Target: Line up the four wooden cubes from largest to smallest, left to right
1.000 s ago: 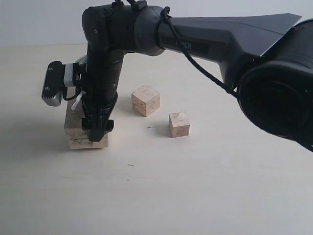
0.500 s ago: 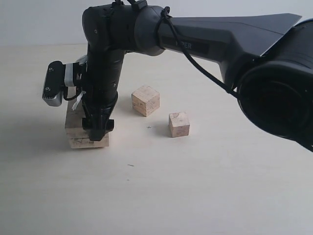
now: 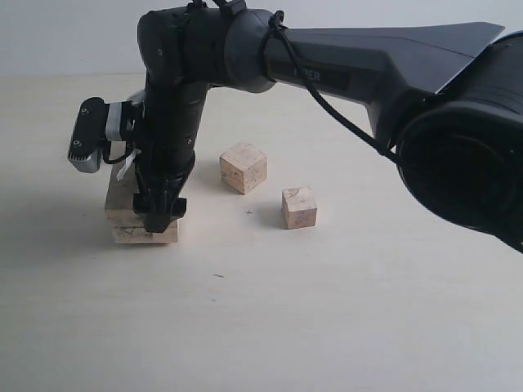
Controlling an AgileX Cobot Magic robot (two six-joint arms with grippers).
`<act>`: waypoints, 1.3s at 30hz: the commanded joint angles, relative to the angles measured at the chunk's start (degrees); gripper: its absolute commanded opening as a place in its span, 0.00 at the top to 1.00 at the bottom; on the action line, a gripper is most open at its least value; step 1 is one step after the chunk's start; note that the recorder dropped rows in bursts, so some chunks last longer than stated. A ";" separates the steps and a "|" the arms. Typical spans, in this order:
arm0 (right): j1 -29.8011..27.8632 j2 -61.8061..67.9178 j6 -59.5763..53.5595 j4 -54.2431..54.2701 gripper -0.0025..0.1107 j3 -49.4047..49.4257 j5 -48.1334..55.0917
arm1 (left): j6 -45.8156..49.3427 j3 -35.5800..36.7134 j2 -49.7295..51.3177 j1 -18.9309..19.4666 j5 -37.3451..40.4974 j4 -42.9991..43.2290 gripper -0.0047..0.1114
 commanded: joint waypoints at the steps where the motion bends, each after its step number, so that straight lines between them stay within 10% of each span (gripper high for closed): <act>1: 0.03 -0.55 1.42 0.88 0.33 -0.44 -1.05 | -0.42 0.19 -0.39 -0.29 -0.67 0.14 0.96; 39: 0.03 -0.43 15.19 1.00 0.13 1.93 -4.12 | -0.42 0.19 -0.39 -0.29 -0.67 0.14 0.96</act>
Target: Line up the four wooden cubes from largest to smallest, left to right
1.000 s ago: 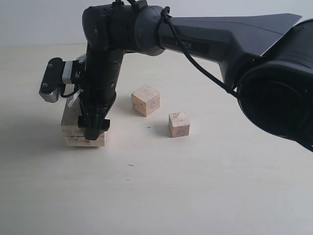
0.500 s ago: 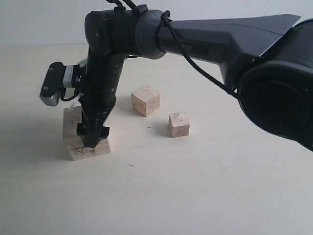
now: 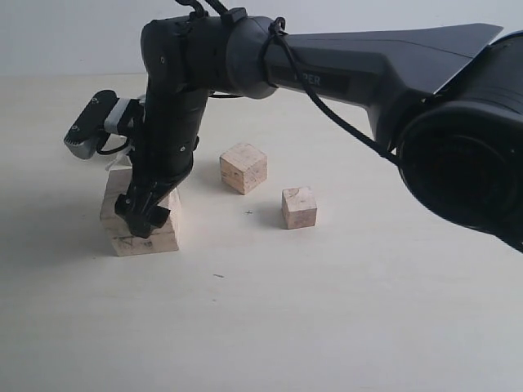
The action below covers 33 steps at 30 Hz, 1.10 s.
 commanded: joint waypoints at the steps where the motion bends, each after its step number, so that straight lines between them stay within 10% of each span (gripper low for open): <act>1: 0.03 -0.31 0.56 0.02 0.13 0.15 -0.69 | -0.42 0.19 -0.39 -0.29 -0.67 0.14 0.96; 33: 0.03 -0.31 9.42 0.81 0.13 0.15 -1.35 | -0.42 0.19 -0.39 -0.29 -0.67 0.14 0.96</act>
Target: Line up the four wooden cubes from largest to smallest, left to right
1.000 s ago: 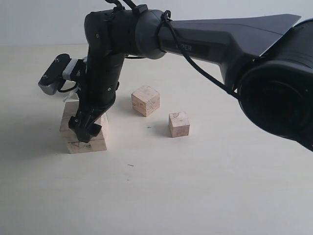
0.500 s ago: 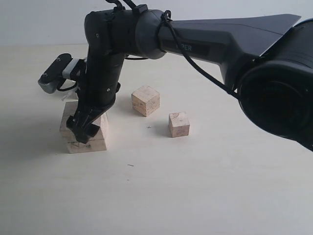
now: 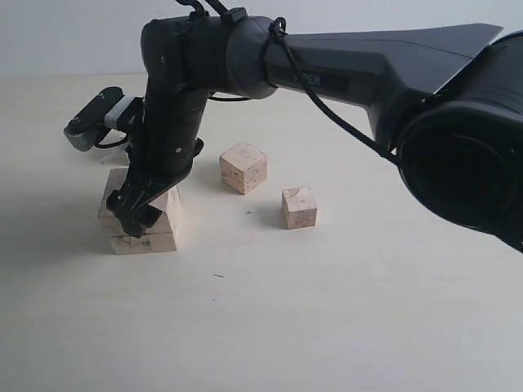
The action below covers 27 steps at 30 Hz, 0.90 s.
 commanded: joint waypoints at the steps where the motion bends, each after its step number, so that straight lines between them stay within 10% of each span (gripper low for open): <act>1: 0.03 -0.31 2.13 0.34 0.13 0.15 -1.44 | -0.42 0.19 -0.39 -0.29 -0.67 0.14 0.96; 27: 0.03 -9.71 4.68 -3.92 0.13 0.04 -0.68 | -0.42 0.19 -0.39 -0.29 -0.67 0.14 0.96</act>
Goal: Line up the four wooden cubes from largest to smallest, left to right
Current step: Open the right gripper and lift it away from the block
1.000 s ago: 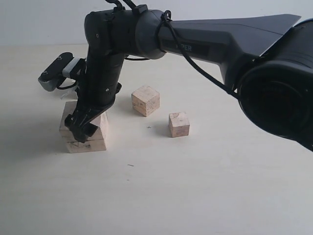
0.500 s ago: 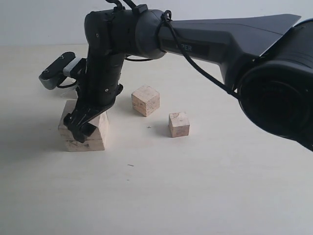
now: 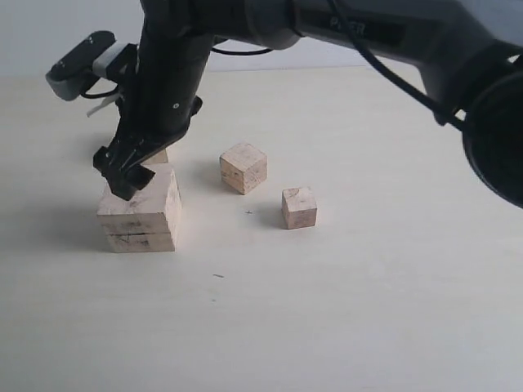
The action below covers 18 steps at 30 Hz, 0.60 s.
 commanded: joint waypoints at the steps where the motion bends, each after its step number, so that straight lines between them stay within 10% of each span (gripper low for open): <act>1: 0.03 -2.92 5.73 -3.70 0.14 0.04 -3.67 | -0.42 0.19 -0.39 -0.29 -0.67 0.14 0.96; 18: -0.17 4.63 39.59 -11.98 0.20 -9.62 -24.13 | -0.42 0.19 -0.39 -0.29 -0.67 0.14 0.96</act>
